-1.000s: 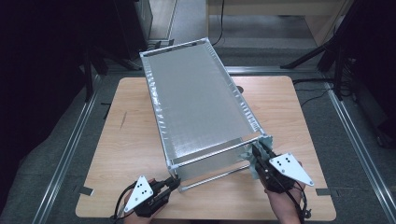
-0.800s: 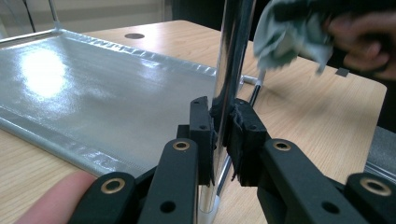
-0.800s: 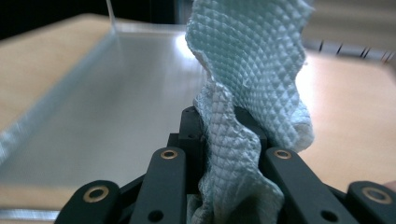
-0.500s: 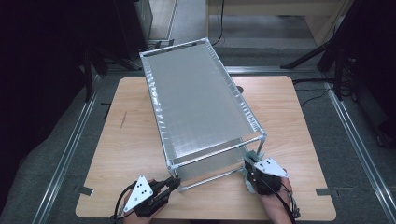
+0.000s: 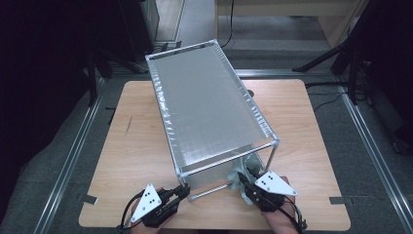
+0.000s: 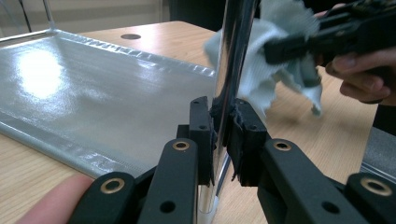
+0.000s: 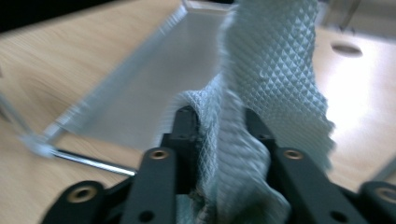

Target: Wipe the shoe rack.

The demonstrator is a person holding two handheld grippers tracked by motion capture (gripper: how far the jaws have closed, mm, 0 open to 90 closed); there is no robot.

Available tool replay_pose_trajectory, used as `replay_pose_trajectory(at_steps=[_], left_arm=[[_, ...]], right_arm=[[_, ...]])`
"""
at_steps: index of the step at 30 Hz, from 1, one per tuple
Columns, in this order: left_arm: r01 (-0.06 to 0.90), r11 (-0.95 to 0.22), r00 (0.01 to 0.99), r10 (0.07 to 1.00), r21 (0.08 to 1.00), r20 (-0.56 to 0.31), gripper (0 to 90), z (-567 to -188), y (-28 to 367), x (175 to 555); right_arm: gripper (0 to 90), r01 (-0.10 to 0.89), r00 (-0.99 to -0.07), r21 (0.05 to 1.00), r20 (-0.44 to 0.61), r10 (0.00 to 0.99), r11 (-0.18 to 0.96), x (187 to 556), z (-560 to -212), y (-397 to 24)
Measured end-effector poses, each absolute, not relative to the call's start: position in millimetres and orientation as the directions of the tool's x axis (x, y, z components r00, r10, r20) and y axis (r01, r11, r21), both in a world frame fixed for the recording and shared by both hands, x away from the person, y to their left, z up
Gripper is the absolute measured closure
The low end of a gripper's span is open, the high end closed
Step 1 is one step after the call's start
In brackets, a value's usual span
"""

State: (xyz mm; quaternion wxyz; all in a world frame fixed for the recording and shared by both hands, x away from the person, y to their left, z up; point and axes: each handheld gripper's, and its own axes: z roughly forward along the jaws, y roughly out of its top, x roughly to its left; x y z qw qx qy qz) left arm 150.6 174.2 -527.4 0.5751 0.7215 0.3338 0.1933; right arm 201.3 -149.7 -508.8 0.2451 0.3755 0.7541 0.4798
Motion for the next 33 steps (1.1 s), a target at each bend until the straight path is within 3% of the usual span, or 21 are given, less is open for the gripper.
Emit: replay_pose_trajectory(at_steps=[2,4,10,11,16,19,22,28,29,32,33], left_arm=[[0.259,-0.116,0.702,0.704,0.959,-0.104,80.1,-527.4,174.4,150.7],[0.256,-0.12,0.701,0.706,0.959,-0.098,78.9,-527.0,174.5,150.3],[0.242,-0.102,0.696,0.711,0.965,-0.1,74.7,-523.9,178.5,148.2],[0.236,-0.1,0.699,0.709,0.966,-0.097,74.8,-523.3,178.6,147.6],[0.216,-0.102,0.703,0.706,0.971,-0.082,79.5,-520.4,177.0,144.7],[0.217,-0.11,0.707,0.703,0.97,-0.078,81.2,-520.1,177.6,145.1],[0.218,-0.116,0.705,0.705,0.969,-0.074,81.5,-519.5,177.4,145.0],[0.225,-0.108,0.708,0.701,0.968,-0.086,81.6,-519.8,176.9,145.6],[0.223,-0.112,0.71,0.7,0.968,-0.083,81.6,-519.7,175.7,145.8],[0.223,-0.111,0.711,0.698,0.968,-0.083,81.7,-519.7,174.3,146.0],[0.223,-0.114,0.711,0.699,0.968,-0.081,81.7,-519.5,173.8,145.9]], right_arm=[[64.5,0.352,-0.582,0.898,-0.01,0.813,0.264,203.4,-511.5,-150.5],[52.6,0.486,-0.53,0.828,0.025,0.847,0.28,211.7,-524.3,-159.6],[51.6,0.528,-0.451,0.795,-0.035,0.892,0.299,208.0,-528.4,-178.2],[52.2,0.525,-0.443,0.797,-0.044,0.896,0.299,207.5,-528.5,-180.6],[76.2,0.518,-0.452,0.798,-0.051,0.891,0.309,207.3,-531.7,-181.4],[82.7,0.52,-0.455,0.781,-0.09,0.886,0.347,206.9,-534.5,-178.0],[83.6,0.532,-0.44,0.776,-0.087,0.894,0.338,206.6,-532.6,-181.3],[84.4,0.517,-0.302,0.828,-0.058,0.952,0.215,203.9,-501.7,-224.2],[84.5,0.459,-0.255,0.873,-0.049,0.966,0.165,198.2,-482.0,-237.2],[84.5,0.334,-0.255,0.937,-0.017,0.967,0.105,188.5,-449.0,-243.7],[84.5,0.334,-0.255,0.937,-0.017,0.967,0.105,188.5,-449.0,-243.7]])
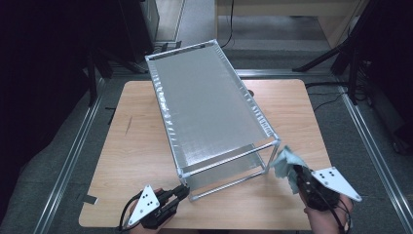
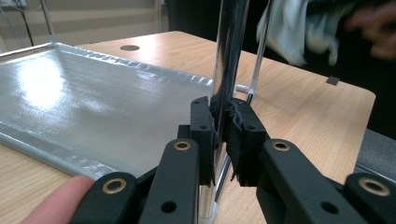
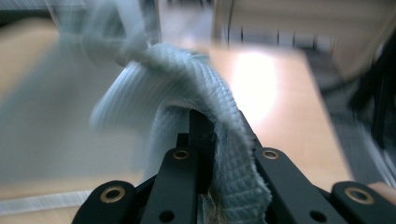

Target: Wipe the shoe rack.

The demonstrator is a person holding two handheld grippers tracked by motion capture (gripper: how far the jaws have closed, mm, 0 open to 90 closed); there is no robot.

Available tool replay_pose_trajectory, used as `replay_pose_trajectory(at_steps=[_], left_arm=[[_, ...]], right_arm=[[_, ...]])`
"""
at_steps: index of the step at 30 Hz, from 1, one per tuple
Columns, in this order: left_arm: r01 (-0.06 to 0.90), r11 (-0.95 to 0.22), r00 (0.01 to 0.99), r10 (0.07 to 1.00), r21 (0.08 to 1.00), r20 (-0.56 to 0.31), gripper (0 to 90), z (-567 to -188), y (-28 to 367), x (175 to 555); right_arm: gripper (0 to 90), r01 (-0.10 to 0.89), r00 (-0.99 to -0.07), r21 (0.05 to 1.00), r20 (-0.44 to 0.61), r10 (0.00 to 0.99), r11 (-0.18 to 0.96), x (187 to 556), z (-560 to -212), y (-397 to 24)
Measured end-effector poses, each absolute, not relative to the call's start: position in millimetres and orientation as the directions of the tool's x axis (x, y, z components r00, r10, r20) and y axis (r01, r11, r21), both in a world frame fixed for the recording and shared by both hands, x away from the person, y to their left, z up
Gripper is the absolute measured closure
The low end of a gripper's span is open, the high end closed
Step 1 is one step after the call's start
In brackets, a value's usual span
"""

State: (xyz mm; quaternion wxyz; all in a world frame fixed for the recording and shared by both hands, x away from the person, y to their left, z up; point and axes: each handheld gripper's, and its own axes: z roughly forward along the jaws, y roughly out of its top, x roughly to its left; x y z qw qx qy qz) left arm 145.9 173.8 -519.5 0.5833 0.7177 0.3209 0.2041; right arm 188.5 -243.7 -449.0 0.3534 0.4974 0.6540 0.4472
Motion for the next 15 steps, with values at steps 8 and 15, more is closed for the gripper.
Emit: replay_pose_trajectory(at_steps=[8,15], left_arm=[[0.223,-0.115,0.708,0.702,0.968,-0.08,81.7,-519.3,172.2,145.2],[0.221,-0.115,0.715,0.694,0.968,-0.081,81.7,-519.8,170.8,144.7]], right_arm=[[84.1,0.115,-0.359,0.99,-0.037,0.933,0.084,201.5,-380.2,-199.3],[79.8,0.165,-0.478,0.974,-0.061,0.876,0.158,237.0,-382.7,-143.7]])
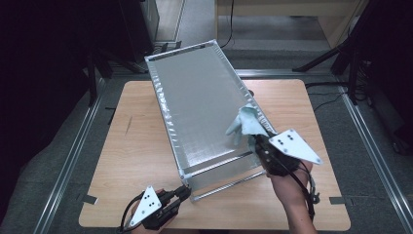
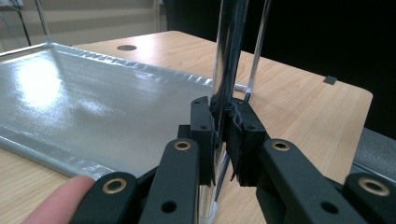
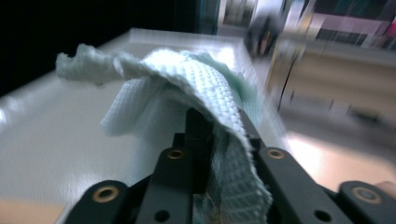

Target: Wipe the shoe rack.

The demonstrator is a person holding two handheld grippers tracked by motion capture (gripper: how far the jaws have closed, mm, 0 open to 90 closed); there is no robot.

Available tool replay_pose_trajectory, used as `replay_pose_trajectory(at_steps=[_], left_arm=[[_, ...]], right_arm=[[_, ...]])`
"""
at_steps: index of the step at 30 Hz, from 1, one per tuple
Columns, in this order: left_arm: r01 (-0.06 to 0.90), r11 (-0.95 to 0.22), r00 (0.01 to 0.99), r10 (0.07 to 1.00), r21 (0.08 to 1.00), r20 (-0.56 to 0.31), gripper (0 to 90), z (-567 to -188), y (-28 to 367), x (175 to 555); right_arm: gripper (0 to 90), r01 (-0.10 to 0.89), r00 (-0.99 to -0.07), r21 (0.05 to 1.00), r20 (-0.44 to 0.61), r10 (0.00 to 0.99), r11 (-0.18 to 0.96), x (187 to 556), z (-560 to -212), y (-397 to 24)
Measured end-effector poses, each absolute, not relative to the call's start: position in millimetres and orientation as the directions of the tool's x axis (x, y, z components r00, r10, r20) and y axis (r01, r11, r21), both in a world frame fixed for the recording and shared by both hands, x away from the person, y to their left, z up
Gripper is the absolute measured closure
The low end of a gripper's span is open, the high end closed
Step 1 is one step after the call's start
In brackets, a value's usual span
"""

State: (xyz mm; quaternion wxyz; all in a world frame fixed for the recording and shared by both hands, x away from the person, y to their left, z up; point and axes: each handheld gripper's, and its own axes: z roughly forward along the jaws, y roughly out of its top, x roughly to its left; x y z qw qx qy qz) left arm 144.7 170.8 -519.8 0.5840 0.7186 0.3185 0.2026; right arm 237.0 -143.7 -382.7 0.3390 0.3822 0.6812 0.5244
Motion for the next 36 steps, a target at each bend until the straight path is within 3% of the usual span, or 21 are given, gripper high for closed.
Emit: replay_pose_trajectory(at_steps=[4,8,12,27,31,36], left_arm=[[0.229,-0.109,0.714,0.694,0.967,-0.091,81.7,-519.7,169.9,145.1],[0.222,-0.119,0.725,0.684,0.968,-0.082,81.8,-519.4,162.4,144.5],[0.224,-0.119,0.726,0.683,0.967,-0.084,81.8,-519.3,159.6,143.9],[0.213,-0.123,0.72,0.69,0.969,-0.07,81.9,-519.8,156.1,143.3],[0.211,-0.125,0.722,0.688,0.969,-0.069,81.9,-520.1,156.5,143.3],[0.211,-0.126,0.726,0.684,0.969,-0.069,82.0,-520.2,157.1,143.9]], right_arm=[[77.1,0.212,-0.493,0.964,-0.034,0.869,0.158,238.0,-396.3,-142.1],[81.0,0.22,-0.393,0.967,-0.03,0.919,0.126,236.8,-398.4,-148.7],[83.1,0.25,-0.381,0.962,-0.005,0.925,0.108,239.9,-398.5,-148.5],[83.9,0.268,-0.65,0.949,0.051,0.758,0.166,197.6,-406.3,-55.5],[83.9,0.263,-0.672,0.952,0.062,0.738,0.159,190.0,-406.2,-44.8],[83.8,0.228,-0.658,0.953,-0.001,0.753,0.201,191.6,-407.1,-53.7]])
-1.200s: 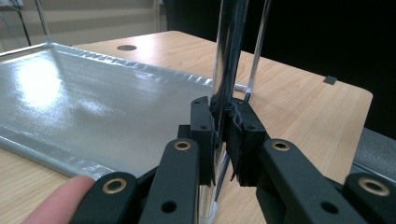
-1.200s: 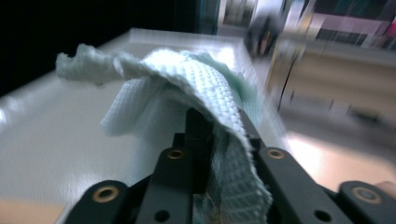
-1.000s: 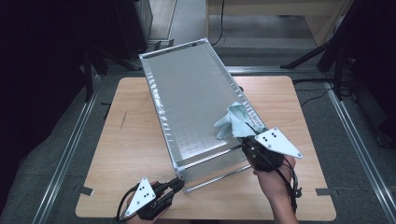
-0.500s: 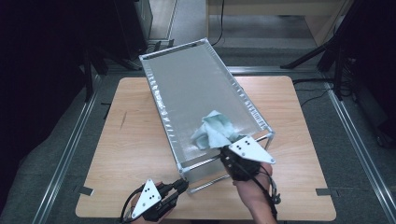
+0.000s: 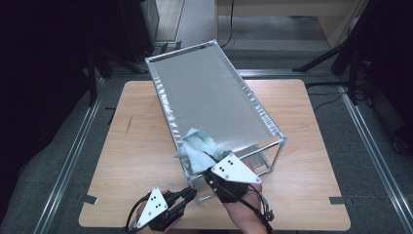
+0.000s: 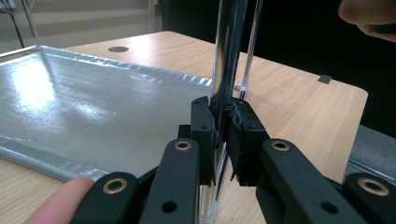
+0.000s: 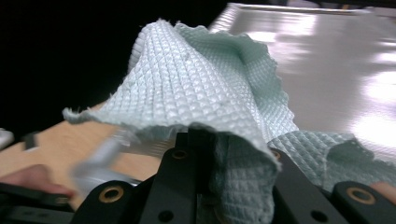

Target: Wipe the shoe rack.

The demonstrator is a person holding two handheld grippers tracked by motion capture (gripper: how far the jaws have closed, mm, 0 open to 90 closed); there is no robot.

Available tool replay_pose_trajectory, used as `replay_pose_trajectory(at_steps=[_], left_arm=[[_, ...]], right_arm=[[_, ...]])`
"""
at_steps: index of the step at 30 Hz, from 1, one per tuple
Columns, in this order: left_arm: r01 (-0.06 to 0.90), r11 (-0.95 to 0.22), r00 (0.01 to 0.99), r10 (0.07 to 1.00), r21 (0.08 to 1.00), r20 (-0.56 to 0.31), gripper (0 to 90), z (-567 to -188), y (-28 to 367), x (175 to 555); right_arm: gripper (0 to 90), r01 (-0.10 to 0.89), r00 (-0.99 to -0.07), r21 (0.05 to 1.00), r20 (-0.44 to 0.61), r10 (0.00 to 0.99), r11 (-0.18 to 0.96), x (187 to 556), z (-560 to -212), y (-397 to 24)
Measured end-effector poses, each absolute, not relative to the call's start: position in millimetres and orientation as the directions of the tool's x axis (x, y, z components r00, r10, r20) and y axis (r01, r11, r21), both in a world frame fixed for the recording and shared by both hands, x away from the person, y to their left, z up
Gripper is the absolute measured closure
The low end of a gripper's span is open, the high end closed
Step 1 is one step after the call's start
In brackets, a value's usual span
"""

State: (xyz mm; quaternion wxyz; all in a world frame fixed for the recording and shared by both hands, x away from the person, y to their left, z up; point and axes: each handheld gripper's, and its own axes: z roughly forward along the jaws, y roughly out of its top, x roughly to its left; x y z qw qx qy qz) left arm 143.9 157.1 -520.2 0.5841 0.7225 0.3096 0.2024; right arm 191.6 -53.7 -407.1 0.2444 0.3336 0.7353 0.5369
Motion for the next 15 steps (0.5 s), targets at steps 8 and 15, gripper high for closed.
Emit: replay_pose_trajectory(at_steps=[8,15], left_arm=[[0.218,-0.12,0.727,0.682,0.969,-0.079,81.9,-520.5,157.3,143.9],[0.223,-0.114,0.73,0.678,0.968,-0.088,81.8,-520.8,157.7,144.7]], right_arm=[[83.6,0.247,-0.531,0.951,-0.027,0.847,0.185,218.5,-405.8,-105.4],[83.6,0.291,-0.387,0.951,0.023,0.922,0.099,241.8,-399.5,-163.4]])
